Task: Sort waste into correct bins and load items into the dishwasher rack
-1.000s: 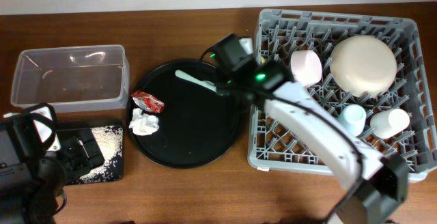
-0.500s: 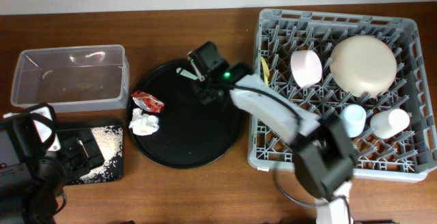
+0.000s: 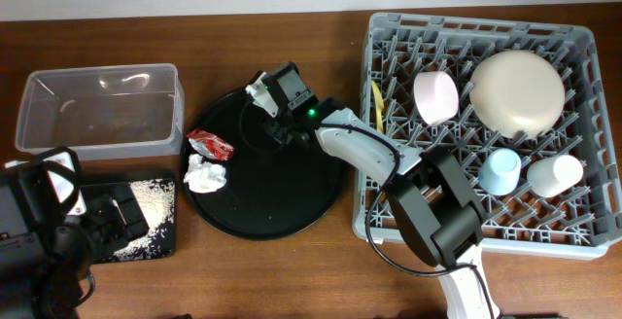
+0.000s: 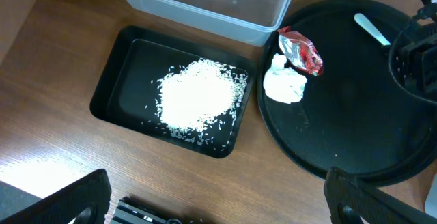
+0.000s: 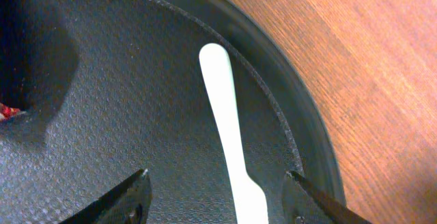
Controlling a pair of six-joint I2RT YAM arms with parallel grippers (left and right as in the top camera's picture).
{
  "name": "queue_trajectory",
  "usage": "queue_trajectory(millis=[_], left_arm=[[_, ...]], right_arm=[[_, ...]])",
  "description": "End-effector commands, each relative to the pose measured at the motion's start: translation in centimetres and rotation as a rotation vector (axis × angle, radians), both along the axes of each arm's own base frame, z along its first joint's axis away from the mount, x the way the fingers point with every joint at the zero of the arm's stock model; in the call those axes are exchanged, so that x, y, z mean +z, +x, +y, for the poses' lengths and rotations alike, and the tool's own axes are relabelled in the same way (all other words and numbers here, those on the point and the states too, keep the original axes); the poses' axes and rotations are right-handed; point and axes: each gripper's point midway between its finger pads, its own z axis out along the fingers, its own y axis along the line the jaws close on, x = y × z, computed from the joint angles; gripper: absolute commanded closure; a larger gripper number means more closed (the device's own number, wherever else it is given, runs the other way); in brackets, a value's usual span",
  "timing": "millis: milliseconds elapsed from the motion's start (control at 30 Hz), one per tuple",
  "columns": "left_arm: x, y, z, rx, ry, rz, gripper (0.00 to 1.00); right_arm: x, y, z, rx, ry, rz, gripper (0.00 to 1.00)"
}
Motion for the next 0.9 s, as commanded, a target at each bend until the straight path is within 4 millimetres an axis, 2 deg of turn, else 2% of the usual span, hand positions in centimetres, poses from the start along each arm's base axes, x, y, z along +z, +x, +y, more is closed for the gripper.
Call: queue_trajectory(millis=[0,100,300,500,600,867], left_arm=[[0.1,-0.1,0.2,-0.002,0.016,0.000,0.01],[0.1,-0.1,0.2,-0.002,0.016,0.000,0.01],[0.1,-0.1,0.2,-0.002,0.017,0.000,0.01],[0.1,-0.1,0.2,-0.002,0.016,0.000,0.01],[0.1,-0.1,0.2,-0.002,0.016,0.000,0.01],[0.1,-0.1,0.2,-0.002,0.016,0.000,0.00]], right_arm=[[-1.5,0.6,-0.2,0.002,-0.009,0.009,0.37],[-2.6,1.0,-0.8,-0.016,0.001,0.030,0.37],[-4.3,0.2,-0.1,0.035,0.051,0.107,0.38],[-5.6,-0.3,-0.2,0.010,0.060,0.151,0.50],[-6.3,-0.5,-0.3,-0.002,0.056,0.170,0.60],[-7.1,-1.5,-1.1,-0.007,0.021,0.219,0.69]])
